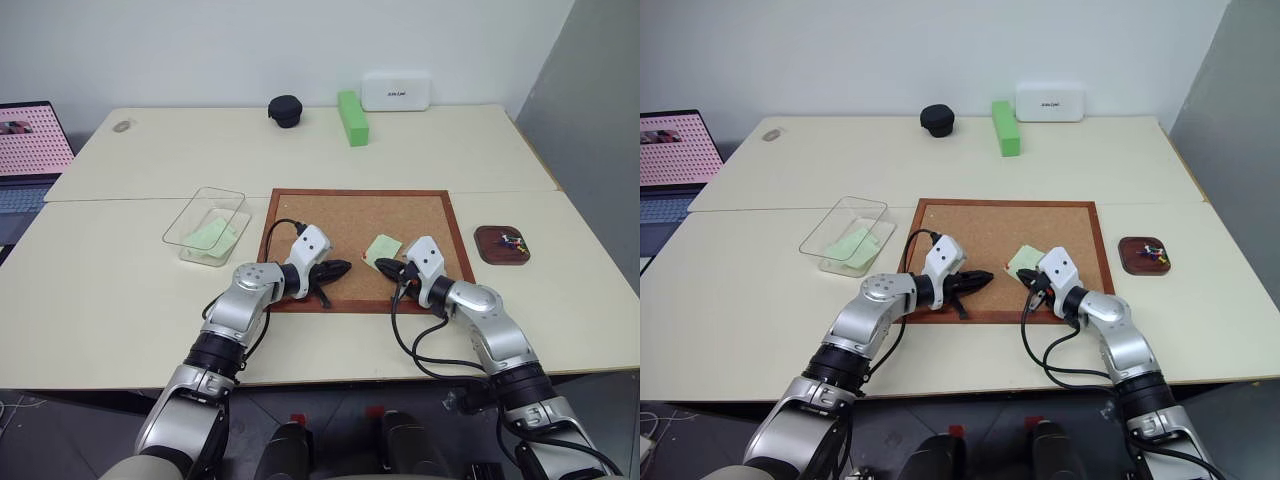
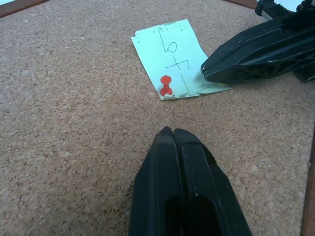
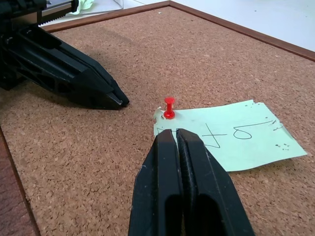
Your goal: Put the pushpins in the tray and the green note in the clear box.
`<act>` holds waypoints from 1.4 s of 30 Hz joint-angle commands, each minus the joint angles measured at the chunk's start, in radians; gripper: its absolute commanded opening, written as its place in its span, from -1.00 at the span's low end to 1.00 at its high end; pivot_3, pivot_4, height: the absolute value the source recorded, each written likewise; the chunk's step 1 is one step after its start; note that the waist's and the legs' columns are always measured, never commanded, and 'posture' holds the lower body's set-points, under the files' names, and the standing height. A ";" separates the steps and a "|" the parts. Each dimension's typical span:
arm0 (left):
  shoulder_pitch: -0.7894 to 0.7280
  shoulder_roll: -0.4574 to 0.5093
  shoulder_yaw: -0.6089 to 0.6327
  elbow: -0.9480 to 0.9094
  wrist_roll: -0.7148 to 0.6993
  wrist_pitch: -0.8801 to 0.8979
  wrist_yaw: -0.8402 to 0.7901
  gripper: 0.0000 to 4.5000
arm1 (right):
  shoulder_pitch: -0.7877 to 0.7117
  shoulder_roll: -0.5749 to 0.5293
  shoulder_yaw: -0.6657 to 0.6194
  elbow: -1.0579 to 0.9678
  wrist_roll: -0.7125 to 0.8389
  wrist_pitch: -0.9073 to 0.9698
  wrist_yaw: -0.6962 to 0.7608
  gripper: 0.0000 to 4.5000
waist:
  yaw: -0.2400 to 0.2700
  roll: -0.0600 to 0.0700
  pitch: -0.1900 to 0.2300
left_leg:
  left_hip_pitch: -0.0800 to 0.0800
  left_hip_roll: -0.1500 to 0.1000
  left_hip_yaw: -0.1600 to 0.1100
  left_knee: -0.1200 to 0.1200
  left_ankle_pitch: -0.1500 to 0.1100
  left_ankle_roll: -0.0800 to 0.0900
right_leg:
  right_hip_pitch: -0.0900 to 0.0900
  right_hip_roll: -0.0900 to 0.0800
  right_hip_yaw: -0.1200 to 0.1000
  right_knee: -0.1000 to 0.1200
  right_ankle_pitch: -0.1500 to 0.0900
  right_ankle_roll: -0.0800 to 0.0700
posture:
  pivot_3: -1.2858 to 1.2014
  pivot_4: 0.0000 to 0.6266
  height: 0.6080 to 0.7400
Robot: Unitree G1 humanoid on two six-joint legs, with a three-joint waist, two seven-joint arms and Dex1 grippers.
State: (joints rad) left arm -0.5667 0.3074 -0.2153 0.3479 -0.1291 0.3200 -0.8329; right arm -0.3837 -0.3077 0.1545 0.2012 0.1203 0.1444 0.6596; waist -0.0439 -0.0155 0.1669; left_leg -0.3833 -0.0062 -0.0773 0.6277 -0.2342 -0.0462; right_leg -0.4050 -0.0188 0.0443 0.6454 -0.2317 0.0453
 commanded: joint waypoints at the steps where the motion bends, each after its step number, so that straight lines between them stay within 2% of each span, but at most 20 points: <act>1: 0.026 0.011 -0.023 0.035 0.037 0.029 0.011 -1.00 | -0.016 0.007 -0.056 -0.095 0.053 -0.027 0.001 -0.99 | 0.000 0.000 0.000 | 0.000 0.000 0.000 0.000 0.000 0.000 | 0.000 0.000 0.000 0.000 0.000 0.000 | 0.03 -0.52 1.00; 17: 0.023 0.014 -0.026 0.036 0.032 0.038 -0.001 -1.00 | -0.015 0.015 -0.091 -0.153 0.069 0.009 -0.052 -0.99 | 0.000 0.000 0.000 | 0.000 0.000 0.000 0.000 0.000 0.000 | 0.000 0.000 0.000 0.000 0.000 0.000 | 0.03 -0.52 1.00; 23: 0.031 0.020 -0.025 0.023 0.031 0.044 -0.006 -1.00 | -0.032 -0.039 -0.170 -0.075 -0.059 -0.009 -0.261 -0.99 | 0.000 0.000 0.000 | 0.000 0.000 0.000 0.000 0.000 0.000 | 0.000 0.000 0.000 0.000 0.000 0.000 | 0.03 -0.52 1.00; 29: 0.035 0.022 -0.029 0.020 0.033 0.044 -0.010 -1.00 | -0.041 -0.156 -0.234 0.034 -0.174 -0.060 -0.408 -0.99 | 0.000 0.000 0.000 | 0.000 0.000 0.000 0.000 0.000 0.000 | 0.000 0.000 0.000 0.000 0.000 0.000 | 0.03 -0.52 1.00; 33: 0.026 0.019 -0.038 0.027 0.036 0.039 -0.017 -1.00 | -0.062 -0.186 -0.257 0.116 -0.198 -0.049 -0.460 -0.99 | -0.005 0.000 0.000 | 0.000 0.000 0.001 -0.001 0.000 0.000 | 0.000 0.000 0.001 0.000 0.000 0.000 | 0.03 -0.52 1.00; 40: 0.016 0.019 -0.036 0.038 0.034 0.039 -0.020 -1.00 | -0.069 -0.203 -0.264 0.165 -0.197 -0.046 -0.460 -0.99 | -0.005 0.000 0.000 | 0.000 0.000 0.001 0.000 0.000 0.000 | 0.000 0.000 0.001 0.000 0.000 0.000 | 0.03 -0.52 1.00; 42: 0.021 0.019 -0.039 0.032 0.033 0.040 -0.021 -1.00 | -0.065 -0.207 -0.263 0.169 -0.203 -0.041 -0.466 -0.80 | -0.005 0.000 0.000 | 0.000 0.000 0.001 0.000 0.000 0.000 | 0.000 0.000 0.001 0.000 0.000 0.000 | 0.03 -0.52 1.00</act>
State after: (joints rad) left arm -0.5723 0.3169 -0.2227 0.3499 -0.1291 0.3247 -0.8464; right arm -0.4249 -0.4961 -0.0875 0.3854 -0.0775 0.1146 0.2075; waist -0.0490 -0.0154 0.1669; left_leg -0.3833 -0.0065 -0.0765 0.6274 -0.2342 -0.0461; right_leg -0.4052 -0.0189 0.0453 0.6456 -0.2319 0.0448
